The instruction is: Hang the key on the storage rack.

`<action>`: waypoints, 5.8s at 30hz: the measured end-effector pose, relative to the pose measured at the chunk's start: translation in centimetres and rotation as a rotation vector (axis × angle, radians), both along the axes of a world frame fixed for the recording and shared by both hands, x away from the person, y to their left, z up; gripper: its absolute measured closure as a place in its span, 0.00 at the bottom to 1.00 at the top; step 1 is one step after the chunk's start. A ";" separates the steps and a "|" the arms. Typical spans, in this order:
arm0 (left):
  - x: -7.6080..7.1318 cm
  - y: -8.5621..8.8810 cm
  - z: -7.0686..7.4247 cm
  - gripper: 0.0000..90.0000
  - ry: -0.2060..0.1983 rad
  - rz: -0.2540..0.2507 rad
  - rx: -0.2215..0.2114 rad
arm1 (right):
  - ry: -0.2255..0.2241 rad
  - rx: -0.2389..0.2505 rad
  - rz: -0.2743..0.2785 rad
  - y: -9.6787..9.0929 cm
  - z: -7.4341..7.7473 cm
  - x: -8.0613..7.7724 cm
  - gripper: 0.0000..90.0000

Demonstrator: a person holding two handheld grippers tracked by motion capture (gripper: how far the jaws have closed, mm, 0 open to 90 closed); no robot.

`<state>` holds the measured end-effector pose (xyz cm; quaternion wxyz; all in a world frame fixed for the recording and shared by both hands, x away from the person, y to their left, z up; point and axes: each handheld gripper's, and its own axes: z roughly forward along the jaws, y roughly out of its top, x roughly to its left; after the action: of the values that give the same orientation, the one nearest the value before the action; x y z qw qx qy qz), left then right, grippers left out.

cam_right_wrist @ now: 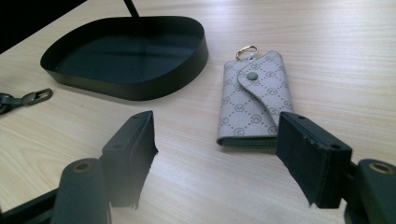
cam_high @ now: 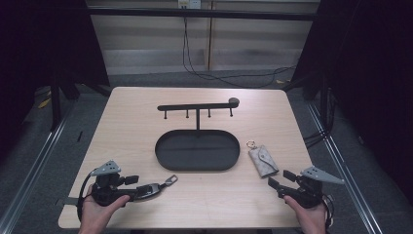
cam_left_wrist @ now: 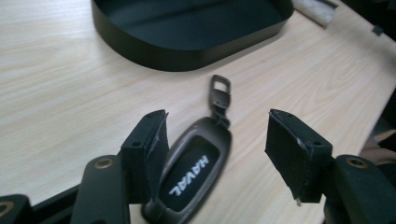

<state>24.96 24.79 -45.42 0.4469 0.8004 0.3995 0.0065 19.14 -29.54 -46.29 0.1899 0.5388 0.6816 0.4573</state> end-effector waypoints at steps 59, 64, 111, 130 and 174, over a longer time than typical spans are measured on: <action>5.2 -10.2 2.7 0.60 0.097 -0.295 0.418 | 0.039 -0.009 0.037 0.5 -0.2 0.4 0.29; 5.5 -10.9 2.6 0.58 0.098 -0.316 0.500 | 0.044 -0.006 0.040 0.5 -0.3 0.4 0.29; 7.3 -14.6 -1.0 0.72 0.212 -0.389 0.783 | 0.065 -0.028 0.060 0.8 -0.5 0.5 0.29; 7.7 -15.3 -0.9 0.79 0.230 -0.432 0.830 | 0.072 -0.028 0.054 0.7 -0.5 0.6 0.29; 8.1 -11.4 5.2 0.79 0.165 -0.368 0.651 | 0.085 -0.017 0.045 0.7 -0.6 0.7 0.29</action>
<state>33.10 13.38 -40.23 0.1290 0.9566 0.2610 -0.0118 19.84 -28.84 -46.88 0.1550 0.5405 0.7050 0.4323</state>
